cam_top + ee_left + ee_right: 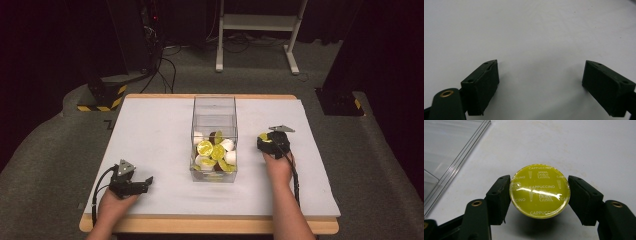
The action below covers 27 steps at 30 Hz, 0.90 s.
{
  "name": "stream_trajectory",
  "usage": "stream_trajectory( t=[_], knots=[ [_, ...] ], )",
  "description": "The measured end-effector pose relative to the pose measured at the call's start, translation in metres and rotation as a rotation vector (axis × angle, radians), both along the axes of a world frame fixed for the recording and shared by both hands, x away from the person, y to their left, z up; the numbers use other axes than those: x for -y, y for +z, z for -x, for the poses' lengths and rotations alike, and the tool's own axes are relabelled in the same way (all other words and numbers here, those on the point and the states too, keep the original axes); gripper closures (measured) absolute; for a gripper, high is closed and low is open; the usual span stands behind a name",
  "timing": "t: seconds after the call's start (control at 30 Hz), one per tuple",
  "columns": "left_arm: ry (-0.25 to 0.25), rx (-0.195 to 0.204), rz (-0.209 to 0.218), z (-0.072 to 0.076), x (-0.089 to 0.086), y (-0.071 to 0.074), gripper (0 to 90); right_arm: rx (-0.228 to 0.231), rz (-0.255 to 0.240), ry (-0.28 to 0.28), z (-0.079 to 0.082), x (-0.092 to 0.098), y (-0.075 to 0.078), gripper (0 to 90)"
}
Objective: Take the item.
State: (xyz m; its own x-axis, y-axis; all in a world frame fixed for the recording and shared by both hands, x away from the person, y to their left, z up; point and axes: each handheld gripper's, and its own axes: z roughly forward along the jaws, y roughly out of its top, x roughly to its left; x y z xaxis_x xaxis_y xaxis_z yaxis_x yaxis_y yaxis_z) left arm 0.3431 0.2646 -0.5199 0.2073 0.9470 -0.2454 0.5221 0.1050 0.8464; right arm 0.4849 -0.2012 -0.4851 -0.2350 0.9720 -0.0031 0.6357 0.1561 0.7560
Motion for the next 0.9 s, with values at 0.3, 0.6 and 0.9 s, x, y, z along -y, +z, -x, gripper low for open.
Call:
stream_trajectory(
  t=[0.3, 0.6, 0.9],
  knots=[
    [-0.007, -0.005, -0.008, 0.000, -0.001, 0.000, 14.1, 0.010, -0.043, 0.001, 0.004, 0.001, 0.006, 26.3],
    [-0.003, -0.002, -0.004, 0.000, 0.000, 0.000, 14.1, 0.034, -0.063, 0.027, 0.015, -0.003, 0.014, 25.2],
    [0.001, 0.000, 0.001, 0.000, 0.000, 0.000, 14.1, 0.064, -0.059, 0.046, 0.026, -0.006, 0.019, 25.4]
  ],
)
